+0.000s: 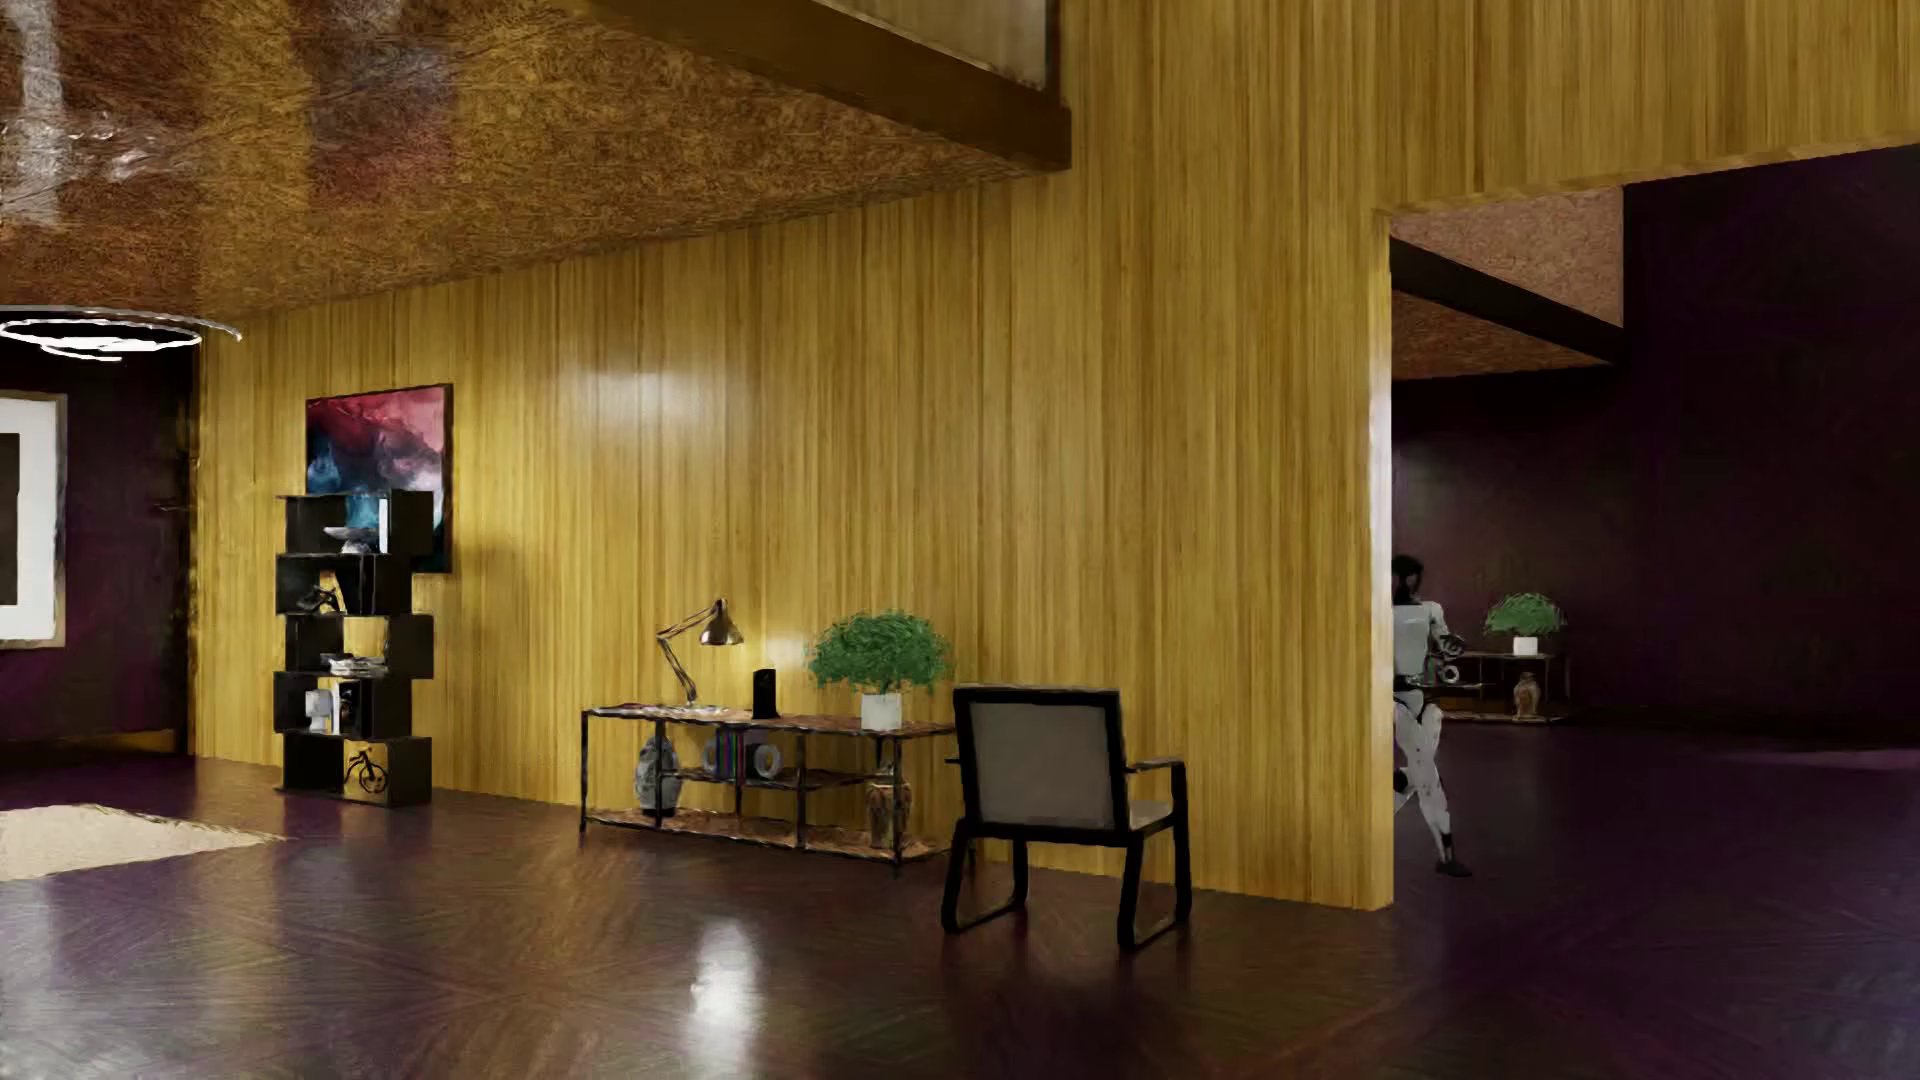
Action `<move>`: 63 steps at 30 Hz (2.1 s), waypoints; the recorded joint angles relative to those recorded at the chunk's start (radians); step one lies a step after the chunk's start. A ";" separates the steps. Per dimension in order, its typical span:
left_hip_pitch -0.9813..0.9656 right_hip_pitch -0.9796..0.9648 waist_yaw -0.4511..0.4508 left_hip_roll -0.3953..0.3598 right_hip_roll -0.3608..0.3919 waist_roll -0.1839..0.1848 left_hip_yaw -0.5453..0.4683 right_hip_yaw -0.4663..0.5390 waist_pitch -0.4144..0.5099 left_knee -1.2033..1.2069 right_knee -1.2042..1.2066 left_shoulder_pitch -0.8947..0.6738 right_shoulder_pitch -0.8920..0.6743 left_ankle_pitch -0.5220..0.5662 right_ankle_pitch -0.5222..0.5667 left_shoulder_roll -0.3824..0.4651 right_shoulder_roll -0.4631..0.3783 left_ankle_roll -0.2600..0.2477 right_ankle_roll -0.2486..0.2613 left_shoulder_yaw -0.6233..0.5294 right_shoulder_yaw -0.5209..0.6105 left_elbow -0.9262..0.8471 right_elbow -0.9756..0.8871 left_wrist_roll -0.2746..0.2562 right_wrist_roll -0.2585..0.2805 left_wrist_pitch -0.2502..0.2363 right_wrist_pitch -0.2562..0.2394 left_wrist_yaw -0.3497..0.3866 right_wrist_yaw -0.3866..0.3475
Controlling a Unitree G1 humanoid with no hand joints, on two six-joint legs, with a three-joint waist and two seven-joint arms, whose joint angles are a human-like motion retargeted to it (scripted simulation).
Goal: Approach the dark shelves
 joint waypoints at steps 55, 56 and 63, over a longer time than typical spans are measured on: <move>-0.868 0.764 0.187 0.228 0.351 0.147 -0.013 0.217 -0.035 -0.121 -0.148 1.075 -0.768 0.389 -0.418 -0.083 0.227 -0.051 -0.022 0.685 0.157 0.755 -0.446 0.162 0.818 0.303 -0.089 0.093 -0.455; -0.881 0.801 0.186 0.198 0.350 0.147 -0.018 0.214 -0.031 -0.205 -0.137 1.090 -0.767 0.339 -0.439 -0.089 0.248 -0.094 -0.024 0.696 0.144 0.756 -0.517 0.173 0.942 0.312 -0.066 0.084 -0.453; -0.877 0.780 0.220 0.124 0.162 0.078 0.133 0.107 -0.023 0.310 0.494 1.005 -0.721 0.317 -0.077 -0.186 0.011 0.075 0.173 0.839 0.311 0.660 -0.506 0.097 0.333 0.300 0.054 0.194 -0.377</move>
